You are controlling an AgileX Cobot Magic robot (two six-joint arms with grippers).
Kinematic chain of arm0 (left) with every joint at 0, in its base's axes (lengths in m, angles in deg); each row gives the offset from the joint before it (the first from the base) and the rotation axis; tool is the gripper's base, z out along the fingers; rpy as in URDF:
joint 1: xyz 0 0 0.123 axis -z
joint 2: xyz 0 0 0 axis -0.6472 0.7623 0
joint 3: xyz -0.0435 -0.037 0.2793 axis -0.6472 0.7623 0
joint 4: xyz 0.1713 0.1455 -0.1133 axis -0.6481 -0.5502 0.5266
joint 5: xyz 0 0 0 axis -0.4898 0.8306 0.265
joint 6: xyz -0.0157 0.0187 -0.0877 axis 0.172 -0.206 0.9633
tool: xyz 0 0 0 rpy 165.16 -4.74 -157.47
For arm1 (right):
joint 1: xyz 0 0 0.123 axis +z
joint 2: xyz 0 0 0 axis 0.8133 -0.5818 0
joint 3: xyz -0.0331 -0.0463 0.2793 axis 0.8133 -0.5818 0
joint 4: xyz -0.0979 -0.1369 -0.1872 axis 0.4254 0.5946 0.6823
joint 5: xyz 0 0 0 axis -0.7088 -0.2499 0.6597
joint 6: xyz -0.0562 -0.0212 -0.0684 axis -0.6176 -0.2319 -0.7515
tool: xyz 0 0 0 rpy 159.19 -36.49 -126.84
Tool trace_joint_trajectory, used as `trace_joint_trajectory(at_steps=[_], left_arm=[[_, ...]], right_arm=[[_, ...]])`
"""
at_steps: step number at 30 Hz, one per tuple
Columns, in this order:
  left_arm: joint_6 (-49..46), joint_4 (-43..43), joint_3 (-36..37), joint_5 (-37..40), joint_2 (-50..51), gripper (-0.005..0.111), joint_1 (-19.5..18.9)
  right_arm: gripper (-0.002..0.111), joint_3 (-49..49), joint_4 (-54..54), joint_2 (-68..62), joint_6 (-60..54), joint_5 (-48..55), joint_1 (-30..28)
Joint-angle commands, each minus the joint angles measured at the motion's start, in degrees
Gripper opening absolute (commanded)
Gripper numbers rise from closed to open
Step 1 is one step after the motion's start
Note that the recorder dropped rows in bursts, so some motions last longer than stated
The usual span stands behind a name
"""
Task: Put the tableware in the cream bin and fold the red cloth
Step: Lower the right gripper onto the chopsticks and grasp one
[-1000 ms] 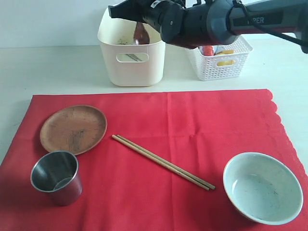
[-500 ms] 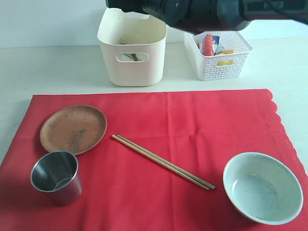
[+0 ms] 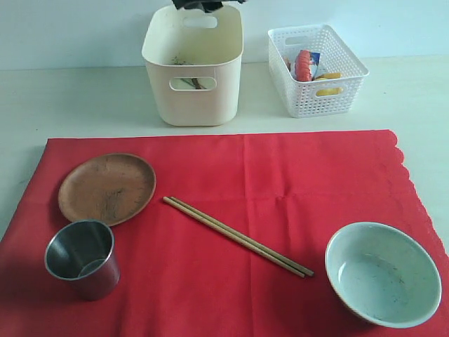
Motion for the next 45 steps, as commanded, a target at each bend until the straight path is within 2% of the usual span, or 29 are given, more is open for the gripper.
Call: trace_joint_trajectory(at_steps=[1, 6, 13, 20, 25, 30, 37, 41, 45], left_arm=[[-0.2, -0.1, 0.0, -0.1, -0.3, 0.003, 0.4], [-0.2, -0.1, 0.0, -0.1, -0.3, 0.003, 0.4], [-0.2, -0.1, 0.0, -0.1, -0.3, 0.003, 0.4], [-0.2, -0.1, 0.0, -0.1, -0.3, 0.003, 0.4], [-0.2, -0.1, 0.0, -0.1, -0.3, 0.003, 0.4], [-0.2, -0.1, 0.0, -0.1, -0.3, 0.003, 0.4], [-0.2, -0.1, 0.0, -0.1, -0.3, 0.003, 0.4], [-0.2, -0.1, 0.0, -0.1, -0.3, 0.003, 0.4], [-0.2, -0.1, 0.0, -0.1, -0.3, 0.003, 0.4]], right_arm=[[0.048, 0.3, 4.3, 2.6, 0.8, 16.2, -0.2], [0.048, -0.4, 0.3, 2.7, 0.0, 27.8, -0.2], [0.048, -9.3, -8.5, 2.7, -6.1, 30.2, -0.2], [0.048, -18.2, -9.5, 2.7, -8.2, 27.7, 0.8], [0.048, -22.1, -8.8, 1.6, -11.1, 21.9, 6.5], [0.048, -22.4, -1.7, -2.0, -11.0, 16.2, 10.7], [0.048, -22.4, -1.3, -7.2, -11.0, 14.8, 11.2], [0.048, -22.4, 2.8, -9.4, -10.4, 12.4, 11.2], [0.048, -22.4, 8.4, -10.6, -5.3, 9.9, 11.2]])
